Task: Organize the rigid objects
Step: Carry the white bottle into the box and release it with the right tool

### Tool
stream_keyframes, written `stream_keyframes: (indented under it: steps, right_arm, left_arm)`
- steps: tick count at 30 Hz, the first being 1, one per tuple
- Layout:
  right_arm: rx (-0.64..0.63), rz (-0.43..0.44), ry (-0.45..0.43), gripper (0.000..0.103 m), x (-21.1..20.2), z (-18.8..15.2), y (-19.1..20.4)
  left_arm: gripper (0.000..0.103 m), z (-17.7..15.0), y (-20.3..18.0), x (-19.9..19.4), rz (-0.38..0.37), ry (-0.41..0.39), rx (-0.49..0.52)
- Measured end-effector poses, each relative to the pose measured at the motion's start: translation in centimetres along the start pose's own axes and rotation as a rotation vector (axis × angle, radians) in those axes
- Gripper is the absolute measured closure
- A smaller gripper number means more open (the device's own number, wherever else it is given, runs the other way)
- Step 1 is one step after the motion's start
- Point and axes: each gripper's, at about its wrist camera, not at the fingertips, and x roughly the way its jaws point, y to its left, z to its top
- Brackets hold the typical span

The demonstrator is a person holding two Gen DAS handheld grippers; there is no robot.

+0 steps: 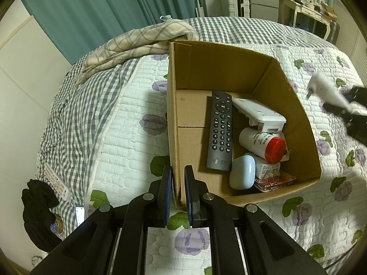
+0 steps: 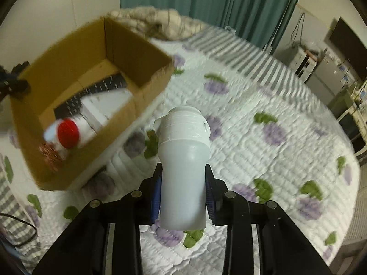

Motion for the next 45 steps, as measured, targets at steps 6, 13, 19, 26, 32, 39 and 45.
stream_keyframes:
  steps: [6,13,19,26,32,39,45]
  right_arm:
    - [-0.034,-0.031,-0.133,0.071,-6.1,3.5,1.2]
    - [-0.024,0.041,-0.205,0.071,-6.5,7.6,3.8]
    - [0.001,0.142,-0.195,0.071,-4.2,9.4,7.0]
    - [0.08,0.17,-0.108,0.071,1.3,10.0,9.4]
    - [0.146,0.208,-0.046,0.071,4.9,10.2,10.0]
    - [0.199,0.241,-0.005,0.071,7.3,10.4,10.8]
    - [0.244,0.282,0.02,0.071,8.6,10.4,10.5]
  left_arm:
    - [0.093,0.0,0.0,0.0,0.0,0.0,-0.003]
    - [0.093,0.1,-0.2,-0.1,0.006,0.002,0.0]
    - [0.093,0.1,-0.2,0.0,0.013,-0.003,0.005]
    - [0.093,0.0,-0.2,0.0,0.013,-0.009,0.022]
    - [0.093,-0.1,0.0,0.1,0.002,-0.012,0.022]
    - [0.093,0.0,0.0,0.1,-0.004,-0.014,0.021]
    - [0.093,0.0,0.0,0.2,-0.009,-0.014,0.019]
